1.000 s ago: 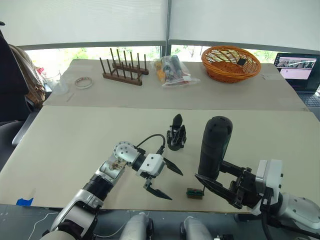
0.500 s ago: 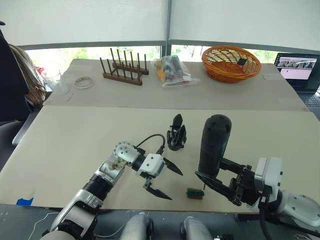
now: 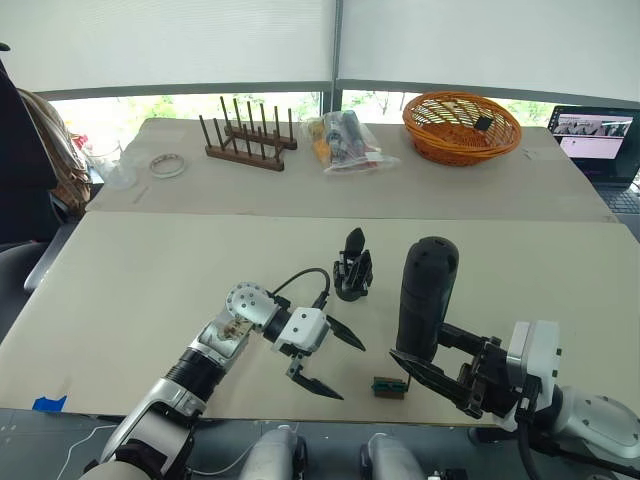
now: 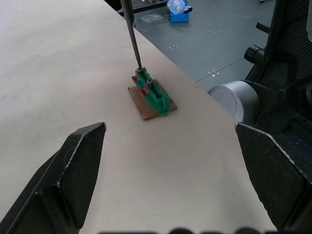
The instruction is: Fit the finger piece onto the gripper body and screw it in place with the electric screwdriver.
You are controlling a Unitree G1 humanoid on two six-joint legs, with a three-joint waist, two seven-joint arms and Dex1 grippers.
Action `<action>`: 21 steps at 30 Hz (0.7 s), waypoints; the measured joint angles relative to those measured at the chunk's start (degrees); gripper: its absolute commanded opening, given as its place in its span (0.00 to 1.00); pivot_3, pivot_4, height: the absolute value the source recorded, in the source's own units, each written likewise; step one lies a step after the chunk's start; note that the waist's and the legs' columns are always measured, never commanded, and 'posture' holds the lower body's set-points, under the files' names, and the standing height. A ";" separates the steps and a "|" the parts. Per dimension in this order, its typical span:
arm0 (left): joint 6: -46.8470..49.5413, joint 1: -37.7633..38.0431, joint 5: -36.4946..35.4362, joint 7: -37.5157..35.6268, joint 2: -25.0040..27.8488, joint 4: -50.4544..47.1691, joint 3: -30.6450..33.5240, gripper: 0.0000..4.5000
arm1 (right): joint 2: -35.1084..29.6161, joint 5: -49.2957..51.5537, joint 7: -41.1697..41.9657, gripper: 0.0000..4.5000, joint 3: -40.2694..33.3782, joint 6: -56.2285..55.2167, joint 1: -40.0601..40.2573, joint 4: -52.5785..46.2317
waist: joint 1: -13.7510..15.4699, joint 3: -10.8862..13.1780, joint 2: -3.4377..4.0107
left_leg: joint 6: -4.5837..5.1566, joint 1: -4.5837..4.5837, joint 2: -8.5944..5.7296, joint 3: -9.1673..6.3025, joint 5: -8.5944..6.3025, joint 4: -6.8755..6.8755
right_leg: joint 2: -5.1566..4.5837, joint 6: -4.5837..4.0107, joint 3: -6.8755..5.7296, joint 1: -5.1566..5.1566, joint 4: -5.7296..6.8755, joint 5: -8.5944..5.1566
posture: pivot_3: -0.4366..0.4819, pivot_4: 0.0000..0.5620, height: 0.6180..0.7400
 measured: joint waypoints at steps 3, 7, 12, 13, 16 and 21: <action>-0.01 0.00 0.00 0.00 -0.04 0.00 0.00 1.00 | 0.18 0.00 0.03 0.43 0.00 0.00 0.00 0.00 | -0.02 0.00 0.00 | 0.00 0.00 0.00 0.00 0.00 0.00 | 0.00 0.00 0.00 0.00 0.00 0.00 | 0.48 0.27 1.00; -0.02 -0.01 0.00 0.00 -0.05 0.00 0.00 1.00 | 0.49 -0.03 0.20 0.43 0.02 0.00 0.05 0.00 | -0.01 0.00 0.00 | 0.00 0.00 0.00 0.00 0.00 0.00 | 0.00 0.00 0.00 0.00 0.00 0.00 | 0.48 0.27 1.00; -0.02 -0.01 0.00 -0.01 -0.06 0.00 0.00 1.00 | 0.30 -0.04 1.05 0.43 -0.44 0.00 0.69 0.00 | -0.02 0.00 0.00 | 0.00 0.00 0.00 0.00 0.00 0.00 | 0.00 0.00 0.00 0.00 0.00 0.00 | 0.48 0.27 1.00; -0.02 -0.01 0.00 -0.01 -0.07 0.00 0.00 1.00 | 0.20 -0.04 1.18 0.43 -0.69 0.00 0.74 0.00 | -0.01 0.00 0.00 | 0.00 0.00 0.00 0.00 0.00 0.00 | 0.00 0.00 0.00 0.00 0.00 0.00 | 0.48 0.27 1.00; -0.02 -0.01 0.00 -0.01 -0.09 0.00 0.00 1.00 | -0.15 -0.08 1.48 0.43 -1.51 0.00 0.85 0.00 | -0.01 0.00 0.00 | 0.00 0.00 0.00 0.00 0.00 0.00 | 0.00 0.00 0.00 0.00 0.00 0.00 | 0.48 0.27 1.00; -0.02 -0.05 0.00 0.01 -0.21 0.00 0.00 1.00 | -0.18 -0.10 1.62 0.43 -1.56 0.00 0.87 0.01 | -0.01 0.00 0.00 | 0.00 0.00 0.00 0.00 0.00 0.00 | 0.00 0.00 0.00 0.00 0.00 0.00 | 0.48 0.27 1.00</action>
